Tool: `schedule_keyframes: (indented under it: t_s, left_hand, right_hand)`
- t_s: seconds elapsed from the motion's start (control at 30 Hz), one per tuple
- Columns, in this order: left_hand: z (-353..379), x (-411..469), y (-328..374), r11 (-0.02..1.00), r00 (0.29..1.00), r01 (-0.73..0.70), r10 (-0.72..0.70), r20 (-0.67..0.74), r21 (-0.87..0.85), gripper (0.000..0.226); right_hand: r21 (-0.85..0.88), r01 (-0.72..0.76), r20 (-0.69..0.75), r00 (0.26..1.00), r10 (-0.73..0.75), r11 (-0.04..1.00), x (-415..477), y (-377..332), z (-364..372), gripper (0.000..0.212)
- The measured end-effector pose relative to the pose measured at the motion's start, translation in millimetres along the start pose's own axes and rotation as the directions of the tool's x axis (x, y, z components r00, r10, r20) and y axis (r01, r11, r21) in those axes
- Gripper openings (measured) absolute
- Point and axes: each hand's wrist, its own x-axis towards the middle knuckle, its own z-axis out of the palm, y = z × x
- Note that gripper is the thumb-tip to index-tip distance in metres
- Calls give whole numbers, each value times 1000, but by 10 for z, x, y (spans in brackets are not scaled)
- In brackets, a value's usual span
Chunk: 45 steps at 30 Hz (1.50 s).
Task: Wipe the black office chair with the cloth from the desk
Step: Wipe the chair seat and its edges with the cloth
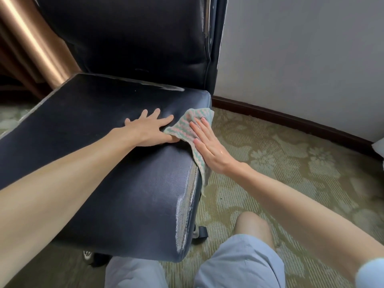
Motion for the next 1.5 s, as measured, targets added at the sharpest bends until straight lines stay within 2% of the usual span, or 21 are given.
schedule_keyframes:
  t_s: [0.3,0.53,0.67,0.77,0.87,1.03,1.2,1.4,1.5]
  left_hand:
    - [8,29,4,999,999,22,-23,-28,-39,92]
    - [26,20,-51,1000,1000,-4,4,4,-8,103]
    - [26,42,-72,1000,1000,-17,18,7,-23,93]
    - [34,42,-60,1000,1000,-2,2,-10,-25,93]
    - [2,13,-59,1000,1000,13,-13,-20,-10,95]
    - [-51,-58,-24,999,999,-4,5,-39,41,105]
    - [-26,-94,-40,995,998,-38,32,55,96,119]
    - [-44,-89,-60,996,998,-37,33,49,83,115]
    - [-33,-103,-43,996,999,-37,34,32,86,114]
  right_hand:
    - [73,-202,-4,979,203,977,230,-79,-101,51]
    - [73,-95,74,993,90,993,-224,-124,-4,54]
    - [56,-130,103,987,123,990,11,-74,-164,53]
    - [79,-180,73,982,174,981,159,-64,-222,51]
    - [32,-191,45,981,189,981,154,-91,-191,51]
    - [-37,-41,35,998,42,998,-180,-177,-78,50]
    - [44,41,62,997,-44,998,-313,-179,13,52]
    - [113,-136,38,991,132,984,90,-141,-145,50]
    - [99,-141,22,990,139,985,-21,-235,-104,49]
